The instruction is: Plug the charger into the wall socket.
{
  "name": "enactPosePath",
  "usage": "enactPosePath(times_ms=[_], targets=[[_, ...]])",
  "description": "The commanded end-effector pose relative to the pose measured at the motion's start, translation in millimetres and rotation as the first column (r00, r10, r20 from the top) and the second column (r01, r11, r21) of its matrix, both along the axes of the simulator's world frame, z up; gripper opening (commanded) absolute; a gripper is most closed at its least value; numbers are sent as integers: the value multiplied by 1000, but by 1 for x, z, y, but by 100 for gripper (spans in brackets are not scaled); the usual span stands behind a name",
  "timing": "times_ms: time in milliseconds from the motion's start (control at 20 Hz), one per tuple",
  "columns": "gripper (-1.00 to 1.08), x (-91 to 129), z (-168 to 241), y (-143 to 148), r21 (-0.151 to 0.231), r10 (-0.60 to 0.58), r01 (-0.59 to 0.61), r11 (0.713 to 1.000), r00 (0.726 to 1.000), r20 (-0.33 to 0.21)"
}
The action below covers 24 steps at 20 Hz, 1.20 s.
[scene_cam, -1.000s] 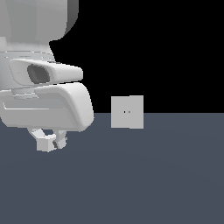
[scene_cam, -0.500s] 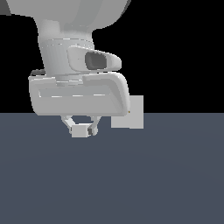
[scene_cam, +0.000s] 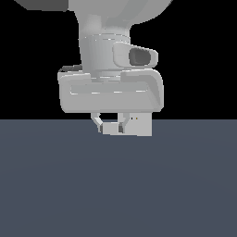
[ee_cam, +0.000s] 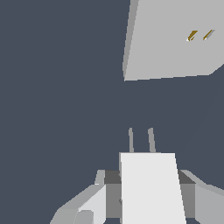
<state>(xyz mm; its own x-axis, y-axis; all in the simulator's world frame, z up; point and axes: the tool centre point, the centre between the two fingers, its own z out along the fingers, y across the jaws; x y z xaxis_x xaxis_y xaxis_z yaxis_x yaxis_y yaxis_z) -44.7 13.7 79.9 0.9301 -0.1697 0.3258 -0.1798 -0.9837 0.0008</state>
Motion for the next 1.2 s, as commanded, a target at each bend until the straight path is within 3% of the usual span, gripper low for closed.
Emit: enactPosePath(times_ms=[0,600,1150], targets=[[-100,4,4,-11,0,18,-18,1000,1000,0],[-100,18,18,-48,2,74,-74,997,997,-3],[-100,22,20,-55,2,86,-86,996,996,-4]])
